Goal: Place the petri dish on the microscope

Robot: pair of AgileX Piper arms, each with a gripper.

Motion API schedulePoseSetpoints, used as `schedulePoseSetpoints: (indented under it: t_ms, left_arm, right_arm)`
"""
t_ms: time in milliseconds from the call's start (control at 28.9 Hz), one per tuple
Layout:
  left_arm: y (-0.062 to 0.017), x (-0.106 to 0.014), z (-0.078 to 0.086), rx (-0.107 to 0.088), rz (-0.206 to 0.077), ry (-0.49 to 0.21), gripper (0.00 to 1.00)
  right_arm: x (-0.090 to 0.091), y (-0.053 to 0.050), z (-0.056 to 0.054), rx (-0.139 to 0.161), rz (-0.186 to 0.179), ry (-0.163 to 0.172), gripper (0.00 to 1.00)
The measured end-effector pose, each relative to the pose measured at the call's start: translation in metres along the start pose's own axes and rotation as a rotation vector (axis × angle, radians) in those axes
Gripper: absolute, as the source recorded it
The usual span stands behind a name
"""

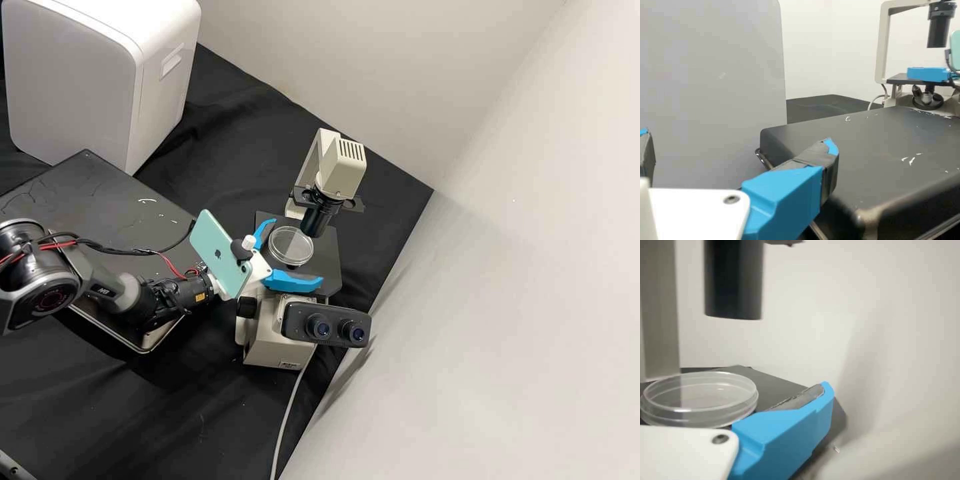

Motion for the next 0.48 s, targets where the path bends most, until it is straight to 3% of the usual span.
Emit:
schedulePoseSetpoints:
  t_ms: [104, 484]
  left_arm:
    - [0.0, 0.0, 0.0002, 0.002, -0.001, -0.003, 1.0]
    - [0.0, 0.0, 0.0002, 0.002, -0.001, -0.003, 1.0]
  right_arm:
    - [-0.0058, 0.0035, 0.0031, 0.008, 0.004, -0.024, 1.0]
    - [-0.0085, 0.0047, 0.0014, 0.009, -0.01, -0.026, 1.0]
